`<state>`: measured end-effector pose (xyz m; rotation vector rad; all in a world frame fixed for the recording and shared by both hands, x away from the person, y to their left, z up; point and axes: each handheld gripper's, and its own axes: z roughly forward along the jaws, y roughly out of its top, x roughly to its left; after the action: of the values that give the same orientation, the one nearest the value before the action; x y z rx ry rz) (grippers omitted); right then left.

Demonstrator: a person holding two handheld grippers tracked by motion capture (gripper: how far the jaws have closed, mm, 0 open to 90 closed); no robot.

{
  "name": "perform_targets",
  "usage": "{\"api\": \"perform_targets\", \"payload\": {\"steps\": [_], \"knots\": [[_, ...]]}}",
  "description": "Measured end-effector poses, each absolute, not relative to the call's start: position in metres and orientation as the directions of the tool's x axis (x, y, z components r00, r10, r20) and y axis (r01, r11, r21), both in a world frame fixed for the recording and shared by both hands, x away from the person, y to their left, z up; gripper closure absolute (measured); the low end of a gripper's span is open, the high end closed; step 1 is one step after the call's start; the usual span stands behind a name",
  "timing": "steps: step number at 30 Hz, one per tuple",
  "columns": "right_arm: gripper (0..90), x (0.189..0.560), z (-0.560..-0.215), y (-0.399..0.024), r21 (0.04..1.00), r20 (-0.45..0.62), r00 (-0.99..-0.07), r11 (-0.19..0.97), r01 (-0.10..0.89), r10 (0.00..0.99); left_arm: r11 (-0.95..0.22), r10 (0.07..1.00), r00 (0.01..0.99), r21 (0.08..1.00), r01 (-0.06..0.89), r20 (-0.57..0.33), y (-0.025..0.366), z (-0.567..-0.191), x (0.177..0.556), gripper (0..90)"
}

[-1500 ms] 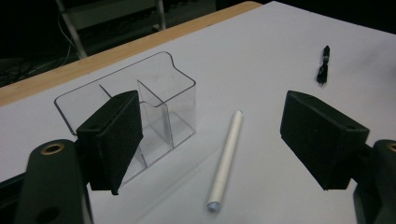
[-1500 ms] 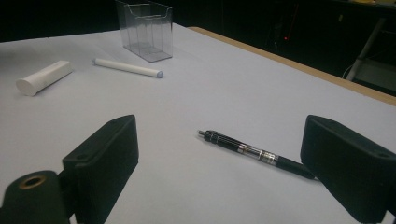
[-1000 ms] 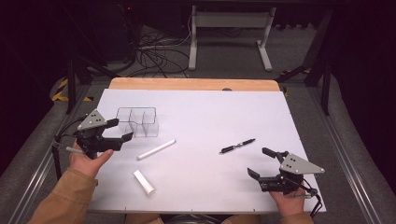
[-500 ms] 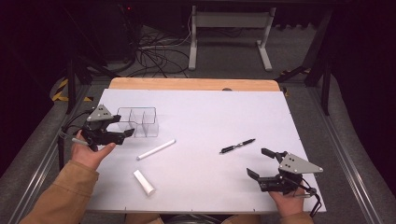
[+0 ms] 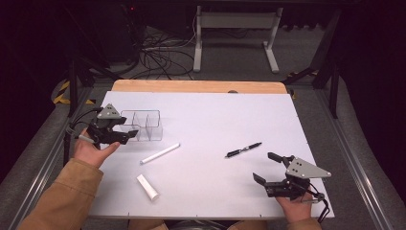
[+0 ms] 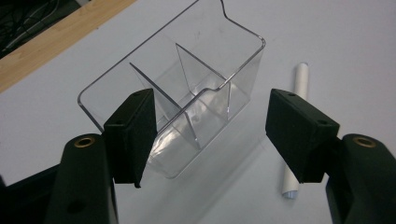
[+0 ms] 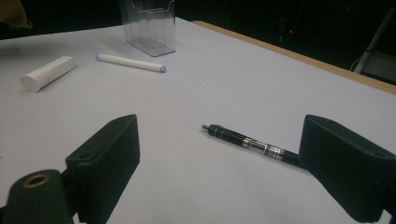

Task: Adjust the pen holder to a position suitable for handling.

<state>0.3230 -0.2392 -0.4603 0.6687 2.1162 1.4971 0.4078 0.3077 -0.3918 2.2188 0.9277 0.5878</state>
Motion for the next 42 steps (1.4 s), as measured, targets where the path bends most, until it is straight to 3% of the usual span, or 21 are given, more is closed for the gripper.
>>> {"api": "perform_targets", "payload": {"steps": [11, 37, 42], "knots": [[13.3, 0.323, -0.461, -0.239, 0.948, -0.090, -0.778, 0.293, 0.125, 0.622, -0.566, 0.740, 0.662, 0.641, 0.519, 0.118, 0.303, -0.390, 0.425, 41.5], [13.2, 0.324, -0.462, -0.239, 0.948, -0.077, -0.783, 0.288, 0.134, 0.617, -0.620, 0.740, 0.663, 0.495, 0.608, 0.113, 0.292, -0.405, 0.457, 43.4], [13.2, 0.324, -0.462, -0.240, 0.949, -0.075, -0.783, 0.286, 0.135, 0.618, -0.629, 0.740, 0.664, 0.456, 0.630, 0.103, 0.290, -0.412, 0.462, 47.2]]}}
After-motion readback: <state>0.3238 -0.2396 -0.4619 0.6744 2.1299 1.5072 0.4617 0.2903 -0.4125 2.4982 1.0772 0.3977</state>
